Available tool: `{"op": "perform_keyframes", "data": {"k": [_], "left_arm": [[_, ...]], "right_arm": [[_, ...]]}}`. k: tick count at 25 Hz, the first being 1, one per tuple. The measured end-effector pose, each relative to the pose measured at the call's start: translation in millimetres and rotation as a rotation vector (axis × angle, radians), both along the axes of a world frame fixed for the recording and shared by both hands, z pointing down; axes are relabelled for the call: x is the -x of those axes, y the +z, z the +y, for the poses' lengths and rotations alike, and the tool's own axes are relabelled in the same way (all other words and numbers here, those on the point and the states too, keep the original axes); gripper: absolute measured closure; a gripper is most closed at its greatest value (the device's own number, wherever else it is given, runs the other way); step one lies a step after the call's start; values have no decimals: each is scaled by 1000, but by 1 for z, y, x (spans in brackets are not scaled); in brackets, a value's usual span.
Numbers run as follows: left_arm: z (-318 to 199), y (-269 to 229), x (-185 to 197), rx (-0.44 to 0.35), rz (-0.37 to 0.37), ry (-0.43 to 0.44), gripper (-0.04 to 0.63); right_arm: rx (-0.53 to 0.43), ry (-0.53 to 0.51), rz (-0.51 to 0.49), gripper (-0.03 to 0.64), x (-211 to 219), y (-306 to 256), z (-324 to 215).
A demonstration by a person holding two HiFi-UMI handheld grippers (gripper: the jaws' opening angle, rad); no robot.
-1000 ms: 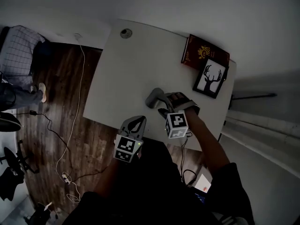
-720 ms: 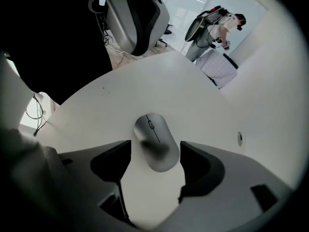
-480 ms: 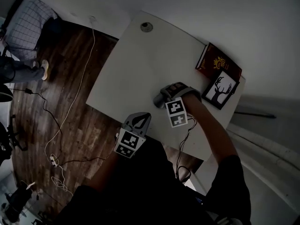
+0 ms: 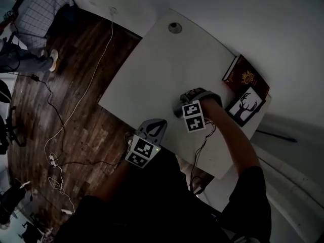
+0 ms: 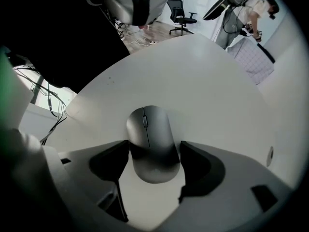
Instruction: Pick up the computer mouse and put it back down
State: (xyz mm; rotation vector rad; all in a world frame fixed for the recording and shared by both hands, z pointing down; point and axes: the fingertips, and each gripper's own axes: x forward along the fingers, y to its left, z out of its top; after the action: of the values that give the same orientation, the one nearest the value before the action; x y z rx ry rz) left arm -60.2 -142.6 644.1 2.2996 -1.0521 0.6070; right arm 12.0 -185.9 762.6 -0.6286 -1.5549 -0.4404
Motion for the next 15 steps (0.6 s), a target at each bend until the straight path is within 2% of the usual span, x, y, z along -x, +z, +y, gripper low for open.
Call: {"op": "perform_keyframes", "data": {"k": [3, 11, 15], "left_arm": [[0, -1, 4, 4, 6, -3, 594], [-5, -8, 8, -11, 14, 16, 594], [-3, -8, 11, -11, 17, 22, 594]], "right_arm": [[18, 26, -21, 286, 5, -4, -2], [-17, 132, -25, 317, -3, -7, 7], [-31, 248, -90, 318, -3, -16, 9]]}}
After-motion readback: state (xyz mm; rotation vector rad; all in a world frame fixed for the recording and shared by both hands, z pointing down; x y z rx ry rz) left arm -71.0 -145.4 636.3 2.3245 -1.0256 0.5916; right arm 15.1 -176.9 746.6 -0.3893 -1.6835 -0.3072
